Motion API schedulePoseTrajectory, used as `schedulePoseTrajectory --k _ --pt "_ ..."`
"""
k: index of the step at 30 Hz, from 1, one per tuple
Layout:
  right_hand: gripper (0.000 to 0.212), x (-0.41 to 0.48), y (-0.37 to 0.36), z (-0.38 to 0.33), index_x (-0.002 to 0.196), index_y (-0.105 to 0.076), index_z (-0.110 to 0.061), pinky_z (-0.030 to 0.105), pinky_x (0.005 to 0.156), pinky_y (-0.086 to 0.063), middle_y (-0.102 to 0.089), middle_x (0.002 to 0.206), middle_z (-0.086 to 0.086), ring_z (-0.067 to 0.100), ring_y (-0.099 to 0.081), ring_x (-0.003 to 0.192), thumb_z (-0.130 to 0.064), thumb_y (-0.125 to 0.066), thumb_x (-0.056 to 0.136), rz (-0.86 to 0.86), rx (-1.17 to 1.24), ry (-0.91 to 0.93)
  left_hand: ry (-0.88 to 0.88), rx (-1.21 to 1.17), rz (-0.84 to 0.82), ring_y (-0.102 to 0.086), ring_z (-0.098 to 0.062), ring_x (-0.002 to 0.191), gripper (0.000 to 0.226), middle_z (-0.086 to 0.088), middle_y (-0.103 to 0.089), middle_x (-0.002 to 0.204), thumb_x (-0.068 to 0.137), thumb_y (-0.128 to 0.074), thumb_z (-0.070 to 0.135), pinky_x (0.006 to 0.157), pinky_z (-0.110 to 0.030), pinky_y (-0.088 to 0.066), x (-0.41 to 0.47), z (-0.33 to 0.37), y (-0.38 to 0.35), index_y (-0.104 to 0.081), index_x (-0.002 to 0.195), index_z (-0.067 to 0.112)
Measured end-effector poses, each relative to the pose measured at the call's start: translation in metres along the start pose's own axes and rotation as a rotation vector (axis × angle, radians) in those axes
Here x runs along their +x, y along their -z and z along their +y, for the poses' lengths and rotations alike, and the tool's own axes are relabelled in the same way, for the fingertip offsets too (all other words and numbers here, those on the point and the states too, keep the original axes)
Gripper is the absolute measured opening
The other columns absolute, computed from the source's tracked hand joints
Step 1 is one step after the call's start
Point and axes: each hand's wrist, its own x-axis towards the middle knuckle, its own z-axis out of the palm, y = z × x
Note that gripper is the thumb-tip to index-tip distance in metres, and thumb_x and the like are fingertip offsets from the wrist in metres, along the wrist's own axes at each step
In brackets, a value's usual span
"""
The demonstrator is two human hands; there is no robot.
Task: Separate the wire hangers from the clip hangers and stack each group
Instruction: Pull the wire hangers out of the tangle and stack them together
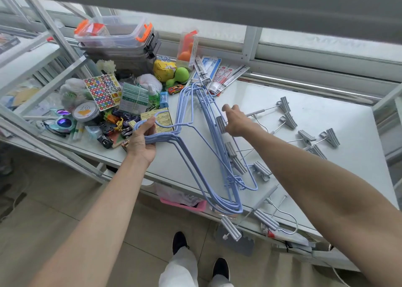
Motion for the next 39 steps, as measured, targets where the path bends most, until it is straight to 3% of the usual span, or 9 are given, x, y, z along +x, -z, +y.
schedulePoseTrajectory --k 3,7,12,17,21,28,30,34,39 --pt "0.030 0.001 -0.001 0.007 0.113 -0.057 -0.001 0.043 0.089 -0.051 -0.055 0.118 0.019 0.037 -0.056 0.105 0.000 -0.052 0.083 0.006 -0.026 -0.001 0.011 -0.013 0.018 -0.062 -0.007 0.061 0.019 0.000 -0.068 0.076 0.086 -0.068 0.004 0.064 -0.014 -0.052 -0.001 0.001 -0.001 -0.071 0.070 0.013" --pt "0.017 -0.005 0.003 0.009 0.089 -0.065 0.003 0.043 0.078 -0.056 -0.065 0.099 0.022 0.038 -0.062 0.090 0.003 -0.052 0.079 0.075 0.049 -0.018 0.019 -0.026 0.043 -0.062 -0.004 0.048 0.043 0.004 -0.068 0.059 0.086 -0.068 0.003 0.054 -0.013 -0.051 -0.003 0.003 -0.002 -0.071 0.045 0.015" --pt "0.018 -0.013 0.010 0.018 0.091 -0.067 0.000 0.042 0.076 -0.055 -0.065 0.097 0.018 0.038 -0.062 0.088 -0.006 -0.054 0.081 0.157 0.110 -0.044 0.018 -0.028 0.051 -0.061 -0.003 0.049 0.042 0.005 -0.067 0.058 0.086 -0.068 0.004 0.054 -0.013 -0.051 0.000 0.000 0.000 -0.071 0.046 0.016" --pt "0.025 -0.006 0.022 0.027 0.099 -0.062 -0.006 0.032 0.065 -0.041 -0.063 0.101 0.016 0.037 -0.060 0.088 0.001 -0.044 0.083 0.227 0.123 -0.028 0.015 -0.032 0.051 -0.062 -0.004 0.052 0.040 0.004 -0.069 0.061 0.085 -0.069 0.003 0.059 -0.014 -0.052 0.002 -0.001 0.003 -0.072 0.047 0.015" --pt "0.025 -0.003 0.021 0.040 0.093 -0.071 -0.001 0.035 0.071 -0.053 -0.066 0.100 0.019 0.038 -0.064 0.086 0.000 -0.048 0.082 0.153 0.048 -0.063 0.027 -0.044 0.054 -0.062 -0.005 0.056 0.025 0.002 -0.068 0.066 0.084 -0.069 0.002 0.061 -0.015 -0.052 -0.001 0.000 0.001 -0.071 0.062 0.014" --pt "0.020 -0.008 0.014 0.045 0.095 -0.065 -0.004 0.039 0.080 -0.053 -0.058 0.102 0.014 0.034 -0.059 0.091 -0.003 -0.054 0.079 0.120 0.033 -0.061 0.025 -0.016 0.082 -0.060 -0.002 0.047 0.016 0.006 -0.067 0.056 0.087 -0.066 0.003 0.055 -0.011 -0.051 -0.006 0.002 -0.004 -0.063 0.076 0.013" --pt "0.016 -0.010 0.017 0.039 0.082 -0.069 -0.002 0.032 0.066 -0.052 -0.066 0.087 0.015 0.031 -0.062 0.079 -0.004 -0.055 0.075 0.036 0.096 -0.026 0.024 -0.008 0.093 -0.061 -0.003 0.049 0.017 0.006 -0.067 0.057 0.086 -0.068 0.003 0.057 -0.012 -0.052 -0.006 0.002 -0.003 -0.066 0.072 0.013" --pt "0.018 -0.018 0.020 0.028 0.078 -0.071 0.001 0.022 0.045 -0.038 -0.070 0.069 0.012 0.022 -0.057 0.051 -0.011 -0.059 0.076 -0.378 0.215 -0.021 0.024 0.004 0.079 -0.060 -0.003 0.052 0.016 0.007 -0.066 0.058 0.086 -0.068 0.005 0.058 -0.013 -0.051 -0.006 0.002 -0.003 -0.065 0.074 0.015" --pt "0.039 -0.018 0.018 0.011 0.104 -0.064 -0.004 0.032 0.070 -0.053 -0.063 0.090 0.008 0.023 -0.060 0.082 -0.034 -0.073 0.081 -0.602 0.060 -0.039 0.019 0.002 0.076 -0.060 -0.002 0.050 0.015 0.007 -0.066 0.056 0.086 -0.068 0.004 0.059 -0.013 -0.050 -0.006 0.001 -0.004 -0.062 0.076 0.015"
